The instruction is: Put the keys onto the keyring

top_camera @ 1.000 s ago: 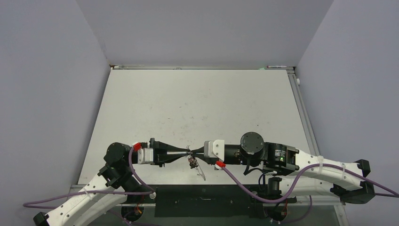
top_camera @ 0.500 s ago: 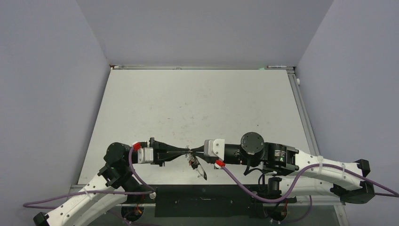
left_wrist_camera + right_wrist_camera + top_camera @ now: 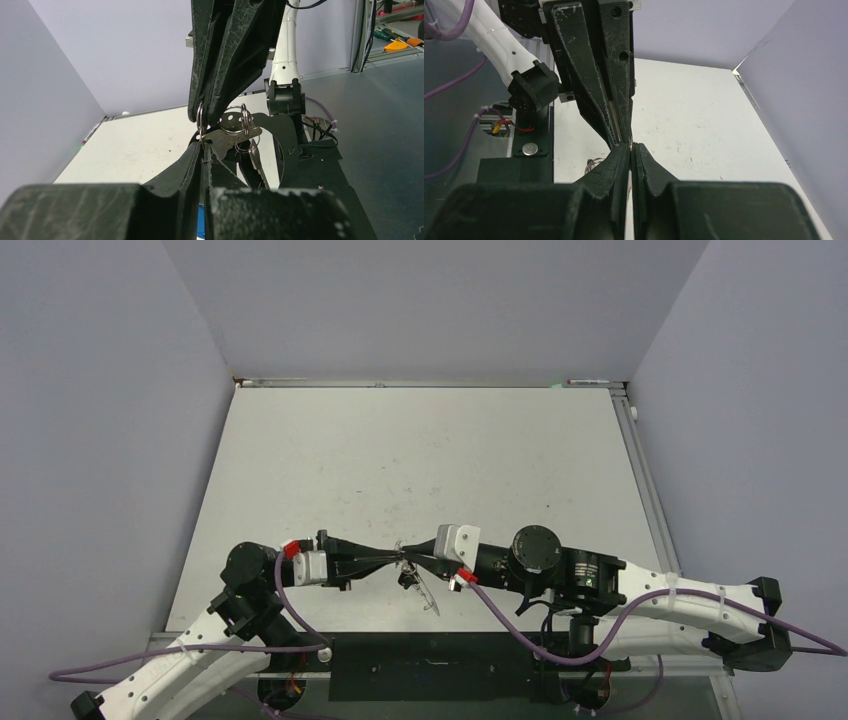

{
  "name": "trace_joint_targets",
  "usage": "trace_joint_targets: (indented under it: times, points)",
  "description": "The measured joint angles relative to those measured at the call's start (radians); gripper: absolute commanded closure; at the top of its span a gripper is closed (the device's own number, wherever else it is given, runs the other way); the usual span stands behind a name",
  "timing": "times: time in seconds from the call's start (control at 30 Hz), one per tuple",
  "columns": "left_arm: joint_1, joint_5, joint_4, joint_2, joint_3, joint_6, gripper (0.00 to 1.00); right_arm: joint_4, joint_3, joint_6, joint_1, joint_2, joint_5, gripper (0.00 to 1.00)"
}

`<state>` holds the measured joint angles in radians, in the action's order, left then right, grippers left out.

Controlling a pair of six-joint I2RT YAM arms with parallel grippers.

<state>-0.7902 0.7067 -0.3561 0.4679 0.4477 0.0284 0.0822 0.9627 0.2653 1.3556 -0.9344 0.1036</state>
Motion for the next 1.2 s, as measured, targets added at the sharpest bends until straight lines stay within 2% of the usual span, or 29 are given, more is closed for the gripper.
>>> trace_joint_targets:
  times: [0.47,0.73,0.77,0.8,0.9,0.93,1.03,1.2]
  points:
    - [-0.001,-0.033,0.028,0.0,0.0,0.015,1.0,-0.06,-0.004,-0.082,0.001,-0.04,-0.124,0.95]
    - [-0.001,-0.083,0.069,-0.01,0.0,0.04,1.0,0.002,0.024,-0.103,0.001,-0.047,-0.156,0.95]
    - [-0.001,-0.091,0.071,-0.013,0.0,0.043,0.98,0.019,0.034,-0.105,0.001,-0.048,-0.159,0.95]
    - [-0.002,-0.101,0.074,-0.017,0.0,0.047,0.91,0.037,0.044,-0.108,0.001,-0.049,-0.163,0.95]
    - [-0.002,-0.126,0.084,-0.029,0.0,0.059,0.59,0.077,0.064,-0.122,0.001,-0.052,-0.179,0.95]
    - [-0.002,-0.134,0.088,-0.032,0.0,0.066,0.52,0.085,0.068,-0.126,0.001,-0.052,-0.182,0.95]
    - [-0.002,-0.16,0.099,-0.037,0.0,0.07,0.47,0.095,0.068,-0.137,0.001,-0.052,-0.187,0.95]
    - [-0.002,-0.2,0.1,-0.042,0.0,0.068,0.48,0.095,0.068,-0.148,0.001,-0.052,-0.195,0.95]
